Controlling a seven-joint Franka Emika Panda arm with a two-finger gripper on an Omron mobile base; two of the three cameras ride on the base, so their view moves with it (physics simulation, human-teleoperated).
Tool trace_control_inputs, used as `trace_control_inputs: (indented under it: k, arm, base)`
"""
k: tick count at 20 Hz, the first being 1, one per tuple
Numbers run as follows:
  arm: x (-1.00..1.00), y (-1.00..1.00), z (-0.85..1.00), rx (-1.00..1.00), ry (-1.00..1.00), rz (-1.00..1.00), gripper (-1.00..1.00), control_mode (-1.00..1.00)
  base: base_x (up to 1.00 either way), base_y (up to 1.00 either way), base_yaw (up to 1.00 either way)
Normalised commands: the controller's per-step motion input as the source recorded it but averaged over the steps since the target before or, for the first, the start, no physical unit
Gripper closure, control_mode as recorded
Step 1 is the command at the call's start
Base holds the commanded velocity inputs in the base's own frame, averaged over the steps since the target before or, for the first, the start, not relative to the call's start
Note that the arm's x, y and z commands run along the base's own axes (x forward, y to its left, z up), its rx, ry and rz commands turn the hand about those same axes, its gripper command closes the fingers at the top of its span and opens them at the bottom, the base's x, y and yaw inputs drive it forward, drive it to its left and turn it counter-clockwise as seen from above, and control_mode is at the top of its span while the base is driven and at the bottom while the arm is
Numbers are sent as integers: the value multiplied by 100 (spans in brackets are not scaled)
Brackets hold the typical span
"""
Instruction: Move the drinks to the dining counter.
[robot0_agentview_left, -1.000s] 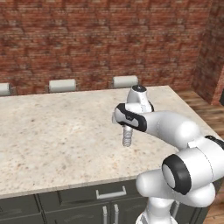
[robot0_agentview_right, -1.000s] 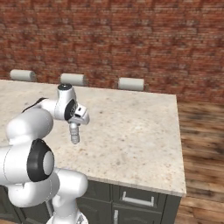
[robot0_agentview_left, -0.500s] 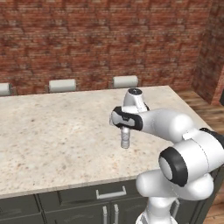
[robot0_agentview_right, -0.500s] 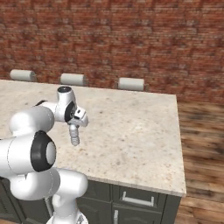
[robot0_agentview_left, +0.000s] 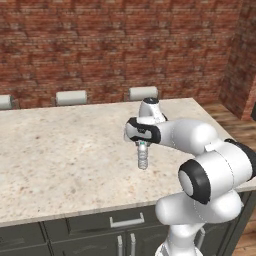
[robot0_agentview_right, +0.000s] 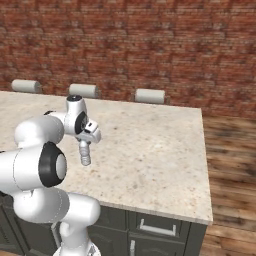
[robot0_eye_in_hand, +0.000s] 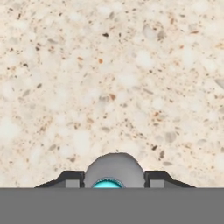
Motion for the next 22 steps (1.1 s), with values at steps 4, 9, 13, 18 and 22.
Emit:
trace_control_inputs:
  k: [4, 9, 13, 18, 22]
  arm:
    - [-8, -6, 0, 0, 0, -4, -100, -100]
    - [0, -4, 0, 0, 0, 0, -100, -100]
    - [0, 0, 12, 0, 0, 0, -100, -100]
    - [-28, -4, 86, 2, 0, -2, -100, -100]
    - [-65, -19, 100, 6, 0, 0, -100, -100]
  base:
    - [0, 0, 0]
    - [0, 0, 0]
    - [0, 0, 0]
    - [0, 0, 0]
    - [0, 0, 0]
